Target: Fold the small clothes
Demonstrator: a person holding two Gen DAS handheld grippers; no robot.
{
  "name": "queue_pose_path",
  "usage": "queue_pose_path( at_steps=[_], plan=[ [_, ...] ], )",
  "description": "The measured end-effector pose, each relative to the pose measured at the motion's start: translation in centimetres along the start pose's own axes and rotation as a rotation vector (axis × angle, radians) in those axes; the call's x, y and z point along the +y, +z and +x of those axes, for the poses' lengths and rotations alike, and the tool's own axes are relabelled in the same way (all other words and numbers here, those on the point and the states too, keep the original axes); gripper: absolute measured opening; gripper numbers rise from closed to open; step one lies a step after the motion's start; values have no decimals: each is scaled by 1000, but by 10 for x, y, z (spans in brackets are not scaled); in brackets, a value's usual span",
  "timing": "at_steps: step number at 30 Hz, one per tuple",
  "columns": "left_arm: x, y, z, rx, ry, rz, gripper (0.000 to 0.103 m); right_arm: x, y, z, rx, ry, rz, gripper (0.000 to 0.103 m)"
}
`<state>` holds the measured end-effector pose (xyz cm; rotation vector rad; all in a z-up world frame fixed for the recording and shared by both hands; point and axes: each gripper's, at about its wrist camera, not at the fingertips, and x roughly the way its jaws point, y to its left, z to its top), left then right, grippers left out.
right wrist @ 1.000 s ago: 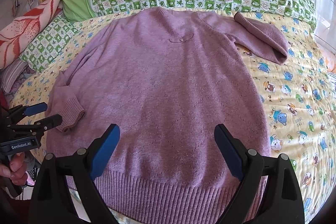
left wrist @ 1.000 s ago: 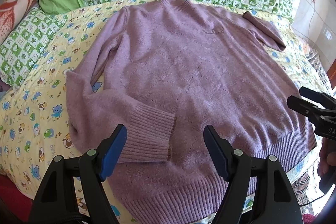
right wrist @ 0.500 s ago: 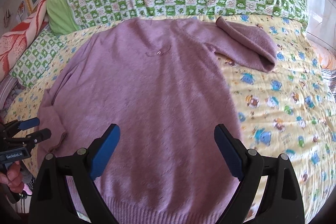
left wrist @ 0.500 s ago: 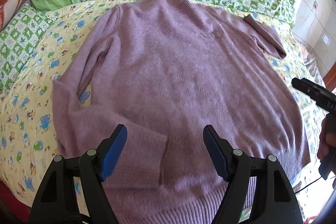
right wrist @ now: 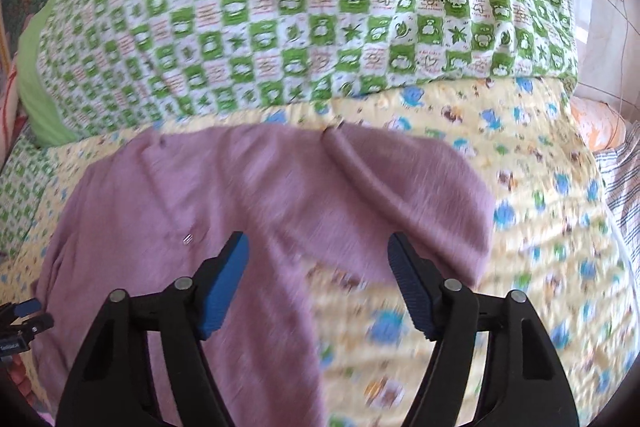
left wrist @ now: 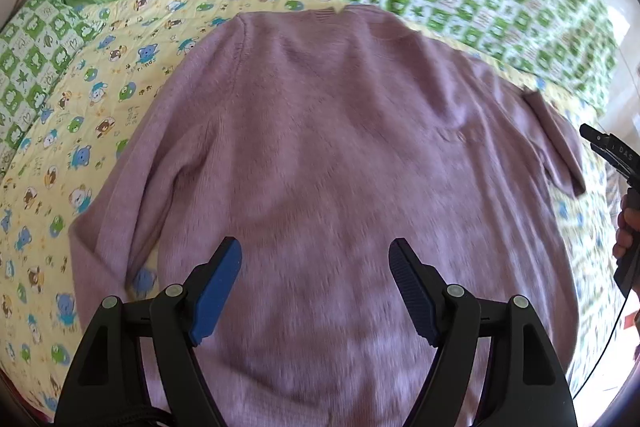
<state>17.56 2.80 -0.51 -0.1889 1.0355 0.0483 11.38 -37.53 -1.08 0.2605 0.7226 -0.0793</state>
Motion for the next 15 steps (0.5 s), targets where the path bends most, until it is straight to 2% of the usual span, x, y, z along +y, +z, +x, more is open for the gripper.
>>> queue_pose_path(
  at_steps=[3, 7, 10, 11, 12, 13, 15],
  plan=[
    [3, 16, 16, 14, -3, -39, 77, -11, 27, 34, 22, -14, -11, 63],
    [3, 32, 33, 30, -12, -77, 77, -15, 46, 76, 67, -16, -63, 59],
    [1, 37, 44, 42, -10, -82, 77, -17, 49, 106, 124, -29, -101, 48],
    [1, 38, 47, 47, -10, -83, 77, -20, 49, 117, 151, -29, -106, 36],
    [1, 40, 51, 52, -13, -84, 77, -22, 48, 123, 175, -25, -106, 20],
    [1, 40, 54, 58, -13, -84, 76, -23, 47, 127, 188, -25, -108, 11],
    [2, 39, 55, 60, 2, -102, 77, -20, 48, 123, 179, -9, -105, 8]
  ],
)
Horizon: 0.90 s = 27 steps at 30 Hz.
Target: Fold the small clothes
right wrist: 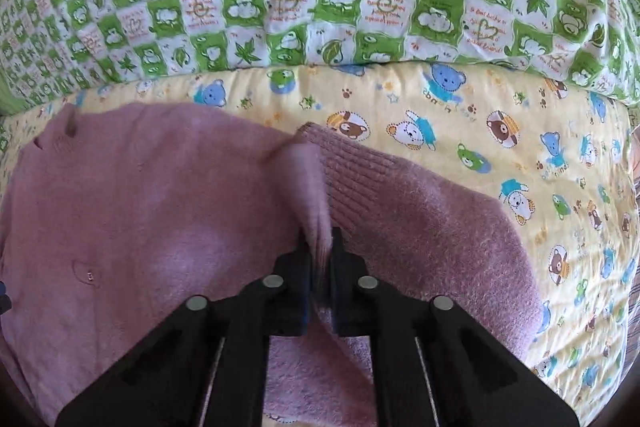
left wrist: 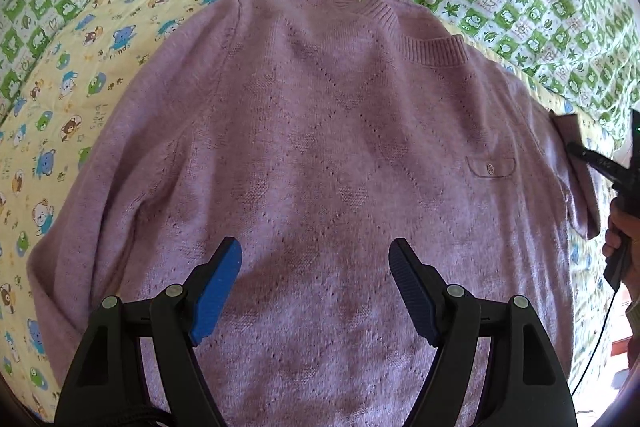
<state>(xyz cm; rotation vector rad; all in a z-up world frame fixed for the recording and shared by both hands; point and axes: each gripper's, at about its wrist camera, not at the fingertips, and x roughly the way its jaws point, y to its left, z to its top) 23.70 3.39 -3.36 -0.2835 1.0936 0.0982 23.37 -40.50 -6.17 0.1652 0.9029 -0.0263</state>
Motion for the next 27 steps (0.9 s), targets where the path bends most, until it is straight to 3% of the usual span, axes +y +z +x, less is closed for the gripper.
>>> queue_pose_path(
  at_steps=[4, 9, 14, 18, 22, 25, 27],
  plan=[
    [9, -4, -5, 1, -14, -26, 77, 28, 3, -36, -88, 142, 2, 7],
    [27, -12, -24, -12, -35, -63, 76, 118, -2, -76, -154, 397, -65, 7],
    [49, -20, -39, -6, -66, -103, 77, 246, -36, -76, -92, 598, -208, 7],
    [66, -22, -37, 28, -118, -159, 77, 319, -82, -56, -2, 662, -292, 7],
    [77, -22, -25, 75, -203, -226, 77, 337, -108, -29, 98, 663, -297, 12],
    [71, -19, -6, 127, -259, -264, 77, 320, -112, -23, 144, 680, -248, 14],
    [62, -15, 5, 154, -290, -275, 77, 307, -114, -28, 135, 691, -225, 23]
  ],
)
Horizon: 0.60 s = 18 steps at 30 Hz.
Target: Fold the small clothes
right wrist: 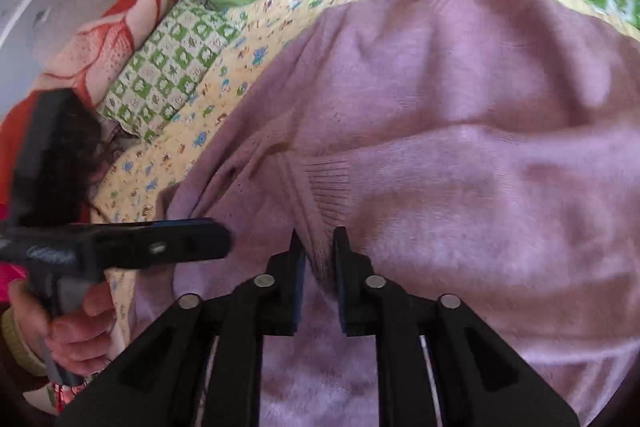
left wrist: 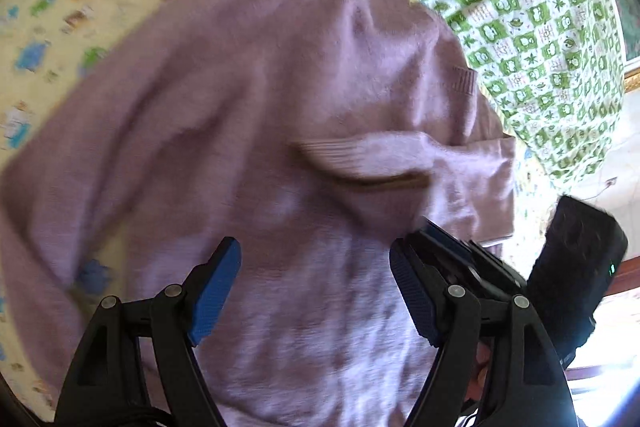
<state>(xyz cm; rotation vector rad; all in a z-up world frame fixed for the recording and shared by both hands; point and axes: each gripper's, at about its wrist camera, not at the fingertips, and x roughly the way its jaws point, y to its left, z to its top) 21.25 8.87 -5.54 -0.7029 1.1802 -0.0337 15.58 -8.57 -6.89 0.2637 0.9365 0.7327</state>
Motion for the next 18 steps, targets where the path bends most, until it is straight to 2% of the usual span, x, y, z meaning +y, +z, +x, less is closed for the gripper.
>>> queue_pose_path(
  at_steps=[1, 3, 5, 10, 12, 13, 14, 15, 18],
  plan=[
    [-3, 0, 4, 12, -16, -5, 77, -5, -4, -7, -10, 10, 14, 28],
    [-10, -1, 10, 21, -39, -9, 77, -11, -10, -20, -31, 18, 39, 48],
    [-16, -1, 16, 29, -16, 3, 79, -17, -14, -35, -57, 19, 54, 52],
    [-15, 8, 45, 63, 47, 2, 77, -39, -25, -74, -139, -39, 149, 52],
    [-20, 10, 49, 33, 58, 36, 65, -52, -31, -88, -169, -81, 209, 52],
    [-25, 11, 49, 22, 48, 64, 32, -58, -34, -94, -181, -93, 234, 52],
    [-29, 12, 50, 27, 35, 83, 5, -64, -37, -101, -192, -107, 265, 52],
    [-40, 14, 47, 17, 22, 116, 8, -71, -40, -108, -201, -122, 292, 52],
    [-75, 16, 8, -120, -2, 242, 6, -81, -42, -128, -239, -173, 334, 52]
  ],
)
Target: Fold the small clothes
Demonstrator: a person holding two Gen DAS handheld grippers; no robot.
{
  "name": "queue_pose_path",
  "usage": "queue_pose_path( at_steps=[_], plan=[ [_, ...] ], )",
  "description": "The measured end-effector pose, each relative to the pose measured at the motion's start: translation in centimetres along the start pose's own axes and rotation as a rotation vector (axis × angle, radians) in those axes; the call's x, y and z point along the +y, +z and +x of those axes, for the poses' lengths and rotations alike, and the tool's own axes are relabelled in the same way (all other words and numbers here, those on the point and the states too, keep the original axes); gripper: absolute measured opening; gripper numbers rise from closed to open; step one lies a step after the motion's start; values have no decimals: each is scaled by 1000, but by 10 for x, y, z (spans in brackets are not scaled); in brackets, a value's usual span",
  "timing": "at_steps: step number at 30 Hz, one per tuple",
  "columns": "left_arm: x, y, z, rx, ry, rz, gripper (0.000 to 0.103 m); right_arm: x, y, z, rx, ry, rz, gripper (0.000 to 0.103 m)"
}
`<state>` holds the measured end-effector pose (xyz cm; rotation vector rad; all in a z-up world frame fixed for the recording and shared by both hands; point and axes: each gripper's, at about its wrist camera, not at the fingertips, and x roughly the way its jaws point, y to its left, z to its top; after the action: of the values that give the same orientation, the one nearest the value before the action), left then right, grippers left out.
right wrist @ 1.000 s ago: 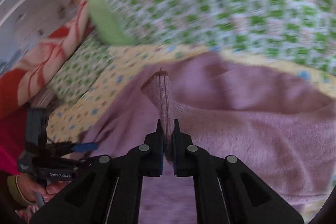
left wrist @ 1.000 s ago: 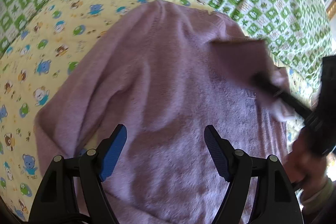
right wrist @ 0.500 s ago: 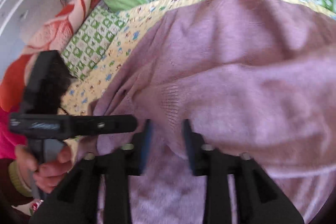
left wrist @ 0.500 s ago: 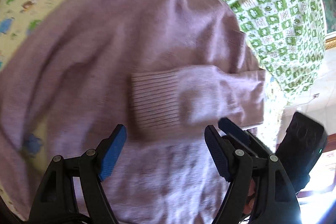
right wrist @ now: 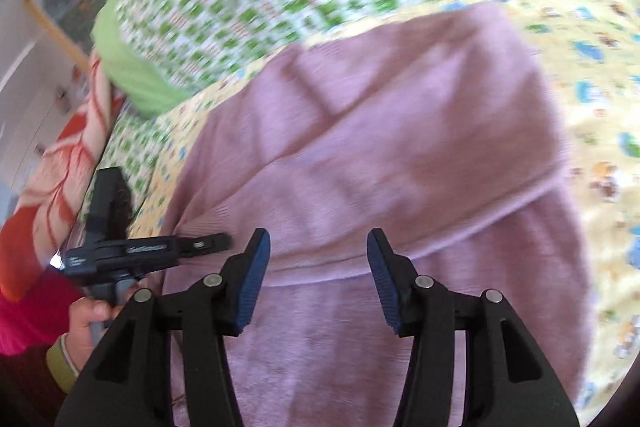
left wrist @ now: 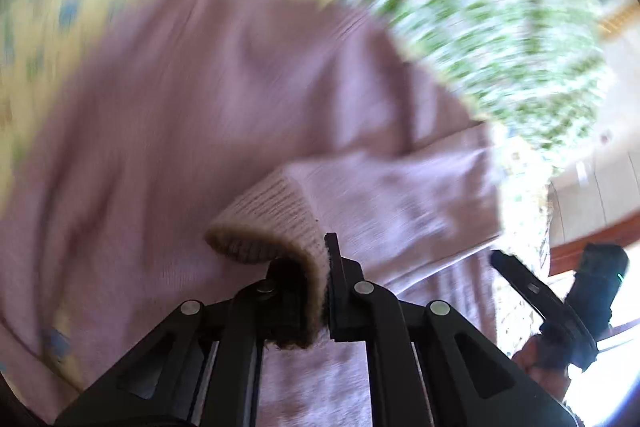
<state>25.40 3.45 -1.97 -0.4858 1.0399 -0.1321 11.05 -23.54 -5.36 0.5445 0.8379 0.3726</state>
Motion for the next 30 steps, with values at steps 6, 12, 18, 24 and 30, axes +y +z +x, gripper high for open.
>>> queue_pose_path(
  at_steps=[6, 12, 18, 24, 30],
  plan=[
    [26, 18, -17, -84, 113, 79, 6, -34, 23, -38, -123, -123, 57, 52],
    [60, 19, 1, -66, 126, 63, 6, -72, 52, -32, -131, -251, 111, 52],
    [49, 6, 17, -40, 165, 117, 6, -100, 89, 11, -69, -291, 130, 57],
    [45, 11, 24, -48, 158, 113, 6, -106, 104, 42, 2, -243, 82, 10],
    [15, 23, 36, -77, 168, 170, 6, -120, 125, -4, -91, -262, 101, 9]
  ],
)
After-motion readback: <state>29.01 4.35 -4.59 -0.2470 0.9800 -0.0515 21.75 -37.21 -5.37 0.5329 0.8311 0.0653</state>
